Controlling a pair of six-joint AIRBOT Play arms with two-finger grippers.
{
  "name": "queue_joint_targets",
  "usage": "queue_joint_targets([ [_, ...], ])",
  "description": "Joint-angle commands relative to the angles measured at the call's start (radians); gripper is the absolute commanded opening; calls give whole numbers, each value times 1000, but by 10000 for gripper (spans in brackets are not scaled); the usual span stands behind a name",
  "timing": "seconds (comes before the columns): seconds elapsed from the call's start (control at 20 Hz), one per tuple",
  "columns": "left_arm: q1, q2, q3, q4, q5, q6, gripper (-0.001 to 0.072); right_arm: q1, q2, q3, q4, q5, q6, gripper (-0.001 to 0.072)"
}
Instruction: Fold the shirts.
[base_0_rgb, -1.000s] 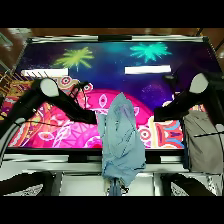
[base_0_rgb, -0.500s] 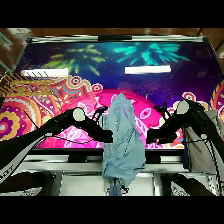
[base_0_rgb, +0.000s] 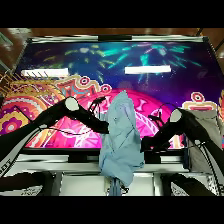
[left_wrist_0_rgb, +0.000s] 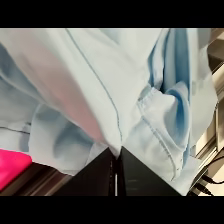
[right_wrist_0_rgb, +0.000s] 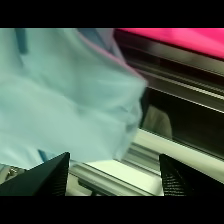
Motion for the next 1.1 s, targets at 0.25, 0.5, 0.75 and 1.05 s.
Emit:
queue_joint_targets([
  [0.25,85,11,113,9,-67,69,46,211,-51,-101,121,-253,115,206],
  [0.5,107,12,241,10,-87,139,45,127,-8,100,-8,-190,77,67],
  [0.75,200,12,835,10,-212,139,45,-75,138,756,-163,-154,6,66],
  [1.05,230,218,1046,11,-96,140,45,-93,164,1378,-45,-163,-10,66],
])
